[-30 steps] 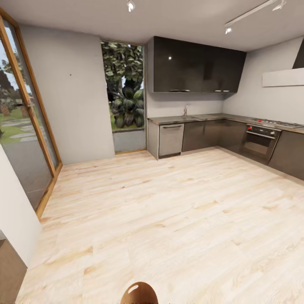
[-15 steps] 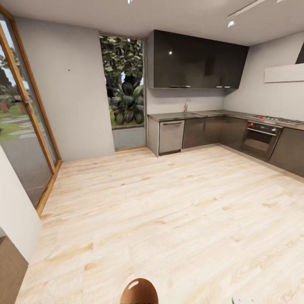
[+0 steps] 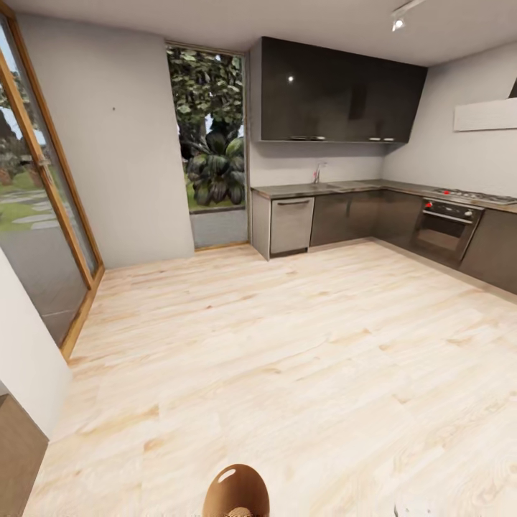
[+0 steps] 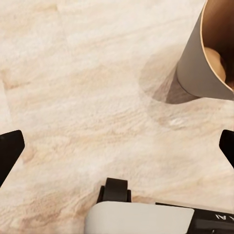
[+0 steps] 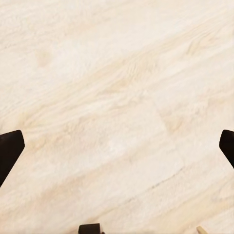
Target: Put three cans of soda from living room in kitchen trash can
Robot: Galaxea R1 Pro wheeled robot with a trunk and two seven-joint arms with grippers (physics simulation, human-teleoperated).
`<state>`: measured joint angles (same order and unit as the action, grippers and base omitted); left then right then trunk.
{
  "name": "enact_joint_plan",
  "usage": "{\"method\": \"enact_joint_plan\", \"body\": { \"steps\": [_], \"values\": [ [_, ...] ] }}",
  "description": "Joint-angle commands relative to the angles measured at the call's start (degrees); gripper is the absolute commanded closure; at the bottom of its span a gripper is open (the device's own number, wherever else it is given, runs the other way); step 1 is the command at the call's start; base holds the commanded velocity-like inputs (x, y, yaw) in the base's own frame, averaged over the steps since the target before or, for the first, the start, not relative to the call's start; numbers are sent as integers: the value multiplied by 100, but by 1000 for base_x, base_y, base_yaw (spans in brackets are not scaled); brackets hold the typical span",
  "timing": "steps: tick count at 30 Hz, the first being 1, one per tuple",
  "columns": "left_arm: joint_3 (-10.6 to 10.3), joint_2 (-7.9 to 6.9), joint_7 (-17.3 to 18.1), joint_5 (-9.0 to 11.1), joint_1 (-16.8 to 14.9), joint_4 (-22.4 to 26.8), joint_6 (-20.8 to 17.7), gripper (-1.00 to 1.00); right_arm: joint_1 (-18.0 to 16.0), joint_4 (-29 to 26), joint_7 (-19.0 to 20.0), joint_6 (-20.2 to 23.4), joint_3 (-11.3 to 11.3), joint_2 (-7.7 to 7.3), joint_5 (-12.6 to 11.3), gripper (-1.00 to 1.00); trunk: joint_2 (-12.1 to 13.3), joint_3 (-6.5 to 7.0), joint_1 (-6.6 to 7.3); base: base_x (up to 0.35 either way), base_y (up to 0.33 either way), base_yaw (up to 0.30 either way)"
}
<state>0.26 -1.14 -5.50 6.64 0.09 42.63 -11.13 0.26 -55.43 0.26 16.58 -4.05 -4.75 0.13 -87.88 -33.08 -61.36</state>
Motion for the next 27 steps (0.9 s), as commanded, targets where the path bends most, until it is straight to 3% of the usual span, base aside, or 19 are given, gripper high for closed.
{"method": "enact_joint_plan", "body": {
  "steps": [1,27],
  "values": [
    [0,0,0,0,0,0,2,-100,0,2,0,-5,0,0,5,-100,-42,-28,-23,0,0,0],
    [-3,-9,11,15,0,-6,-3,-100,0,58,0,-16,1,7,22,-100,-1084,-736,-594,0,0,0]
  ]
}}
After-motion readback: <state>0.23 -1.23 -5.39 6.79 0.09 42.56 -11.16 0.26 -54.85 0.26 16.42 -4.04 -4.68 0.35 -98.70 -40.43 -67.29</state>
